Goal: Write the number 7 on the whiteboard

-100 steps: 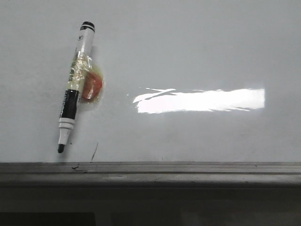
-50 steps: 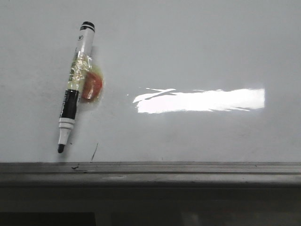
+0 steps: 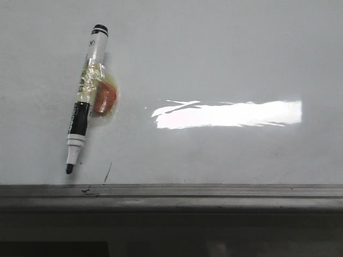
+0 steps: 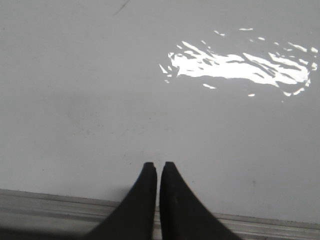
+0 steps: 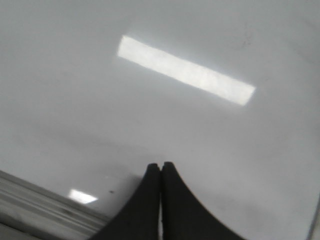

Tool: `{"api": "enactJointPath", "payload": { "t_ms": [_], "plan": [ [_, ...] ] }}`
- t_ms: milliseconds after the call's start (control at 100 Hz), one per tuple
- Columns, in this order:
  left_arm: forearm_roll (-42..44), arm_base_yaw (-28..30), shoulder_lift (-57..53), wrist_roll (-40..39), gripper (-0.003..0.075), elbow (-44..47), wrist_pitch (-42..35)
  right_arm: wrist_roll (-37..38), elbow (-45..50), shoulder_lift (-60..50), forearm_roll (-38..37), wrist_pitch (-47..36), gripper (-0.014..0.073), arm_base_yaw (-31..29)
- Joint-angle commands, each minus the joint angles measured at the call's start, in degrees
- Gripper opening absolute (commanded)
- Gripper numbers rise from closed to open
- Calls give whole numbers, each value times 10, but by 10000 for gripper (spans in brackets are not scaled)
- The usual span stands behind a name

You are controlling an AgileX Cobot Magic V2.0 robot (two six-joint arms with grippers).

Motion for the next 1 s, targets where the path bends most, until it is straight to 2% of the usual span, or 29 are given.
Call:
{"api": "enactJointPath", "payload": {
  "t_ms": [0, 190, 310, 420, 530, 630, 720, 890, 990],
  "plan": [
    [-7, -5, -16, -7, -20, 14, -28, -3, 9, -9, -100, -31, -65, 0],
    [-5, -5, -16, -7, -20, 14, -28, -3, 9, -9, -132, -54, -65, 0],
    [-3, -5, -16, -7, -20, 14, -29, -3, 9, -9, -181, -121, -65, 0],
    [-1, -5, -16, -7, -20, 14, -33, -3, 9, -9, -170, -198, -65, 0],
    [18, -5, -16, -7, -20, 14, -33, 70, 9, -9, -51, -277, -65, 0],
    [18, -5, -16, -7, -20, 14, -41, 117, 9, -9, 41, -286, -65, 0],
    [18, -5, -16, -7, -20, 14, -53, 123, 9, -9, 108, -266, -65, 0],
    [18, -5, -16, -7, -20, 14, -48, 123, 9, -9, 327, -244, -65, 0],
    [19, -5, -16, -7, -20, 14, -48, 123, 9, -9, 415, -248, -65, 0]
  ]
}}
